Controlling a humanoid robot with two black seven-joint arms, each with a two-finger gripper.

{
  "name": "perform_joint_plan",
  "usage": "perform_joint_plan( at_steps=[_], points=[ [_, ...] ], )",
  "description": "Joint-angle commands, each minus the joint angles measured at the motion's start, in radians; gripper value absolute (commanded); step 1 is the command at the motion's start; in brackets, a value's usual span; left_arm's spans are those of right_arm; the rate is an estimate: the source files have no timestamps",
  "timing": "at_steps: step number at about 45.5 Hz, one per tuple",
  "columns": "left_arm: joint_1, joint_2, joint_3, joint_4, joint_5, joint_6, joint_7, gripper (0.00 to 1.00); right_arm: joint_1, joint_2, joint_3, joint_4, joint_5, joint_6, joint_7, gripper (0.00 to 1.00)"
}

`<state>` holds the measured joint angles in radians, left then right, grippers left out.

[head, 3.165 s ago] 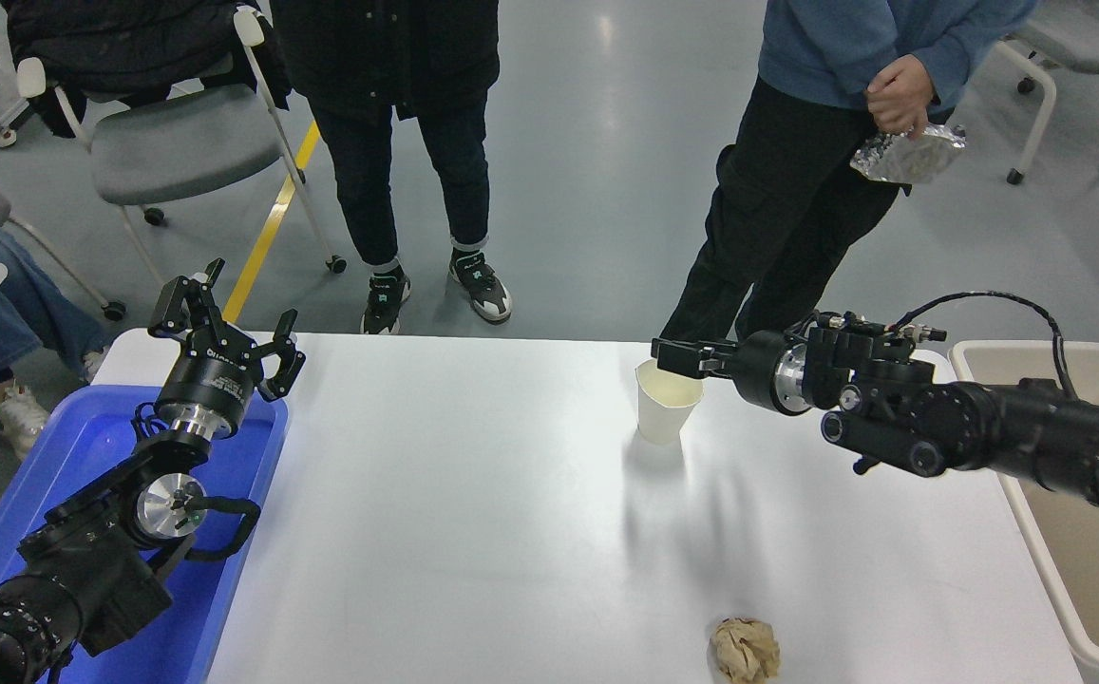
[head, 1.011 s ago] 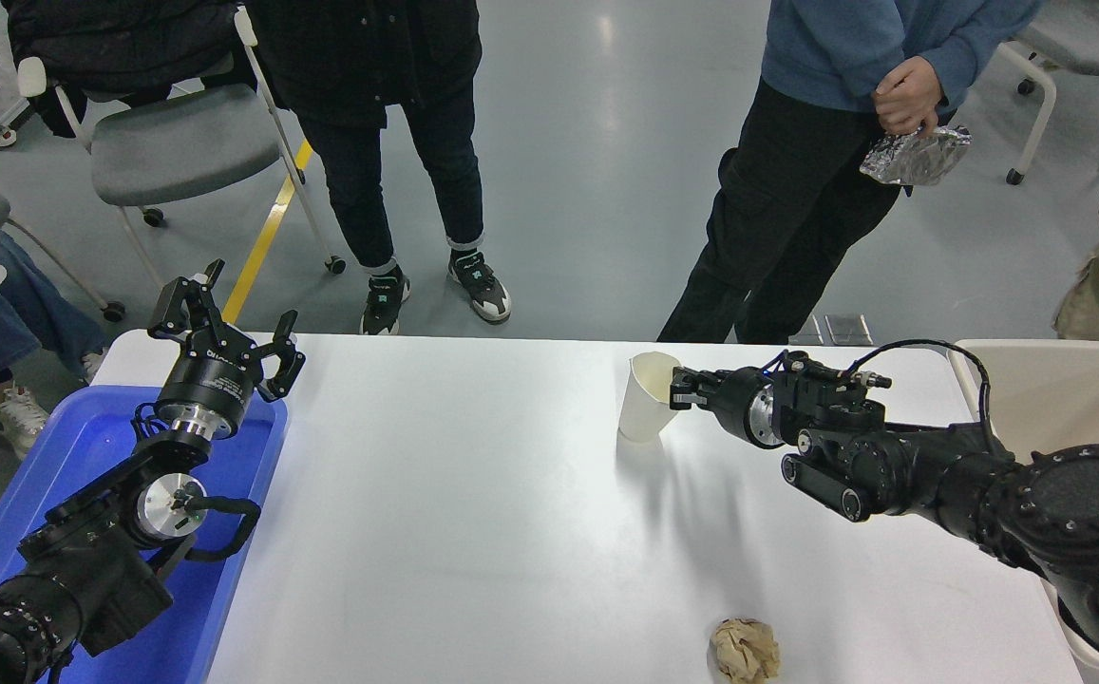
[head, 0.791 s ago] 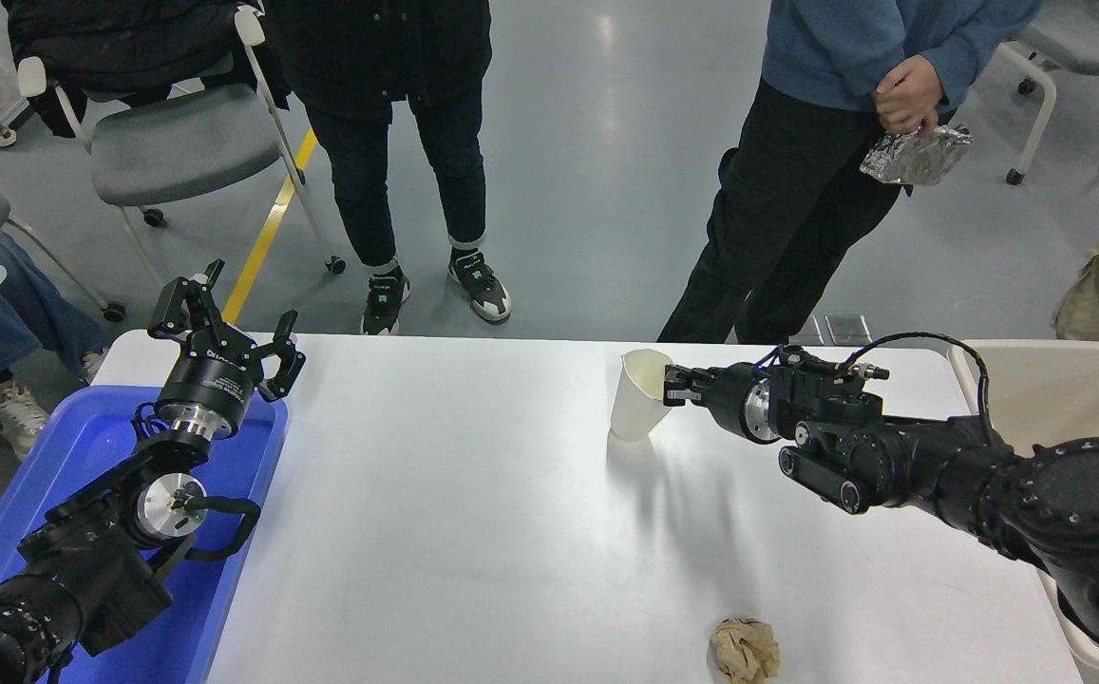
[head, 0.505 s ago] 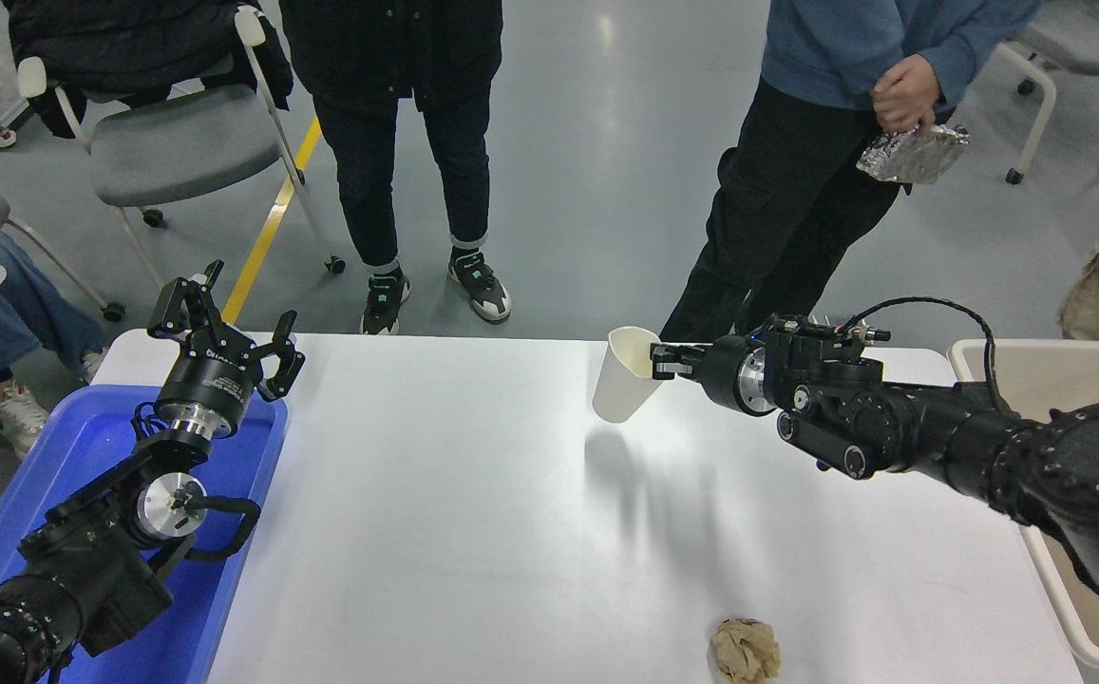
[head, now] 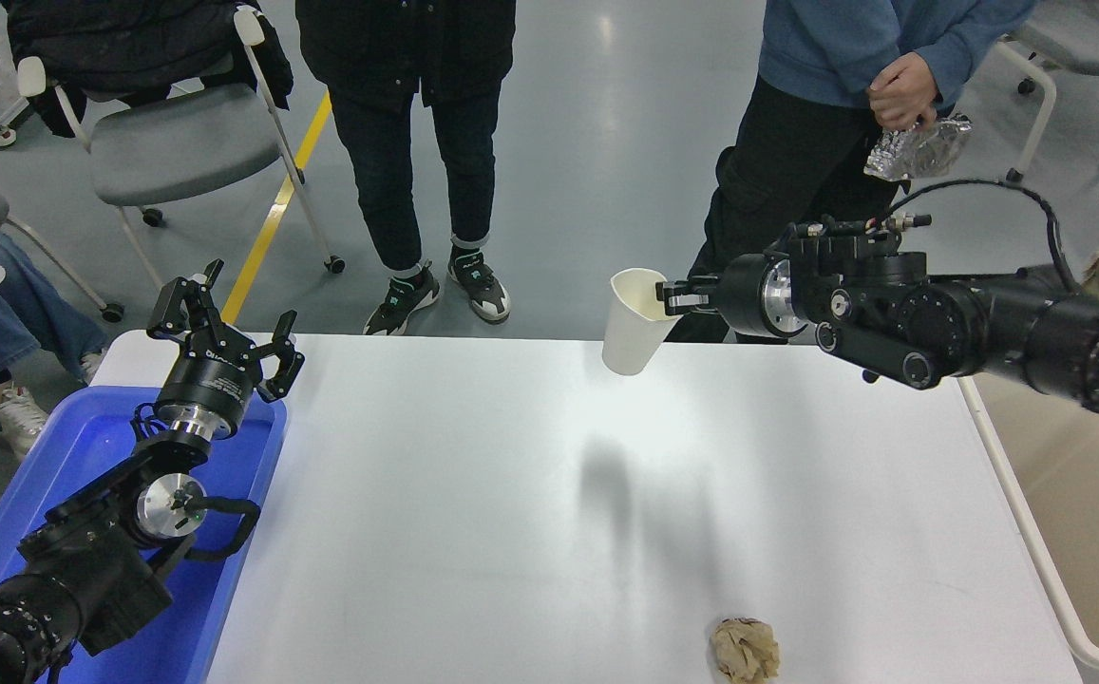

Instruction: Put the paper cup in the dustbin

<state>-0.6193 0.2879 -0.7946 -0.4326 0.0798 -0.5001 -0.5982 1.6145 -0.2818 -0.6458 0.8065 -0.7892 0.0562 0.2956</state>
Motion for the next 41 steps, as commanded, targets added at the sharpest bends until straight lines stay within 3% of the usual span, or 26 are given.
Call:
perform_joint_plan(
  at_steps=[1,9,20,41],
  points=[
    [0.001,-0.001,0.000,0.000,0.000,0.000,0.000,1.00,0.197,-0.062,-0.064,0.086,0.024,0.054,0.000,0.00],
    [0.001,-0.001,0.000,0.000,0.000,0.000,0.000,1.00,0.252,-0.060,-0.146,0.105,0.100,0.062,-0.001,0.00],
    [0.001,0.001,0.000,0.000,0.000,0.000,0.000,1.00,0.174,-0.082,-0.229,0.080,0.111,0.037,-0.012,0.00],
    [0.000,0.001,0.000,0.000,0.000,0.000,0.000,1.00,-0.008,-0.410,-0.250,0.016,0.097,0.007,-0.046,0.00]
  ],
)
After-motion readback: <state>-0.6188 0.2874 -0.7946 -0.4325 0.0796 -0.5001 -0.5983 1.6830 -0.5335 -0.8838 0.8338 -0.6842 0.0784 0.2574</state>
